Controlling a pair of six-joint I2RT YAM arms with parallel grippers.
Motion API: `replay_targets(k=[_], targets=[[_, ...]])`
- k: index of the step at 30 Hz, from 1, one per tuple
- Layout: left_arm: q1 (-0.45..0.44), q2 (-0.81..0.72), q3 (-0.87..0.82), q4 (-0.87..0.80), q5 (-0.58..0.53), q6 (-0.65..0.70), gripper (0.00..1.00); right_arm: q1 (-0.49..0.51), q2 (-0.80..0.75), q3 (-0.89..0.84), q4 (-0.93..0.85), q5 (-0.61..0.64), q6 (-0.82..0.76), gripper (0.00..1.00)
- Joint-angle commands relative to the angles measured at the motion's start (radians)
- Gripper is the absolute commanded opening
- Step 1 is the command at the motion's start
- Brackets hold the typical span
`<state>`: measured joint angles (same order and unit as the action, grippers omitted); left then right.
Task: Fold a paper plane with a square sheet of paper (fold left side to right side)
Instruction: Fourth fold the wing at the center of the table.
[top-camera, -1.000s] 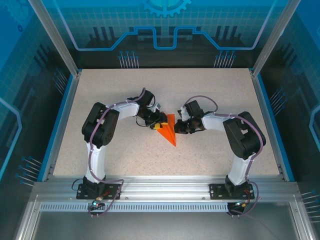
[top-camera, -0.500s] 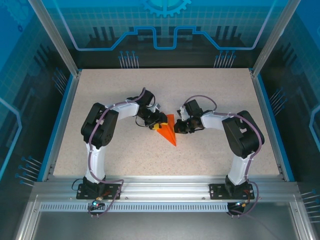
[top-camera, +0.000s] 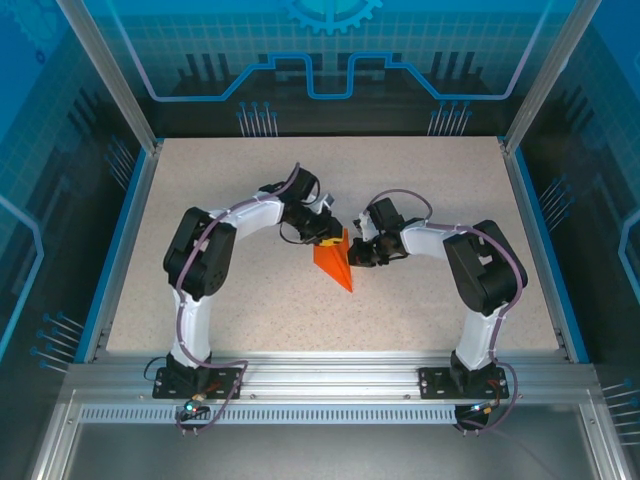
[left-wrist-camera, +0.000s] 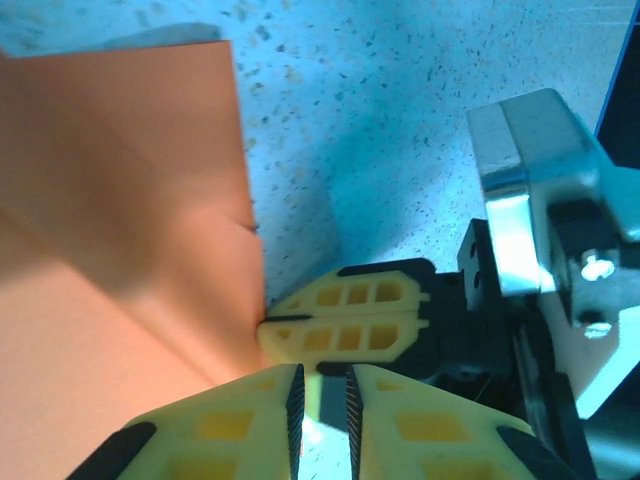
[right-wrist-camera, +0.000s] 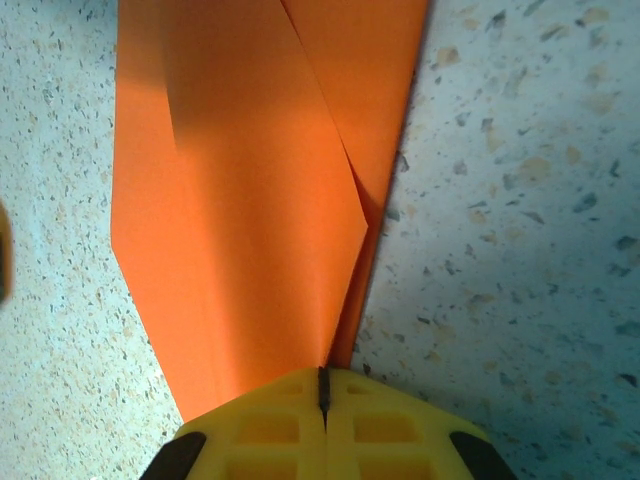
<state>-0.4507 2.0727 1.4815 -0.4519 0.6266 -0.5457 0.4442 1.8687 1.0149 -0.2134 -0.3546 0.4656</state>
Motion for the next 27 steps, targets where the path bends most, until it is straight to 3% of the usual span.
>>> replay_targets(k=[1,8,27], targets=[[-0.009,0.054,0.039,-0.037,0.038,0.019,0.17,0.002,0.05,-0.004,-0.088,0.07,-0.02,0.03],[-0.009,0.088,0.043,-0.056,-0.017,0.033,0.05,0.008,0.058,0.004,-0.097,0.075,-0.023,0.03],[-0.008,0.134,0.001,-0.084,-0.102,0.052,0.05,0.012,0.061,0.015,-0.108,0.085,-0.03,0.03]])
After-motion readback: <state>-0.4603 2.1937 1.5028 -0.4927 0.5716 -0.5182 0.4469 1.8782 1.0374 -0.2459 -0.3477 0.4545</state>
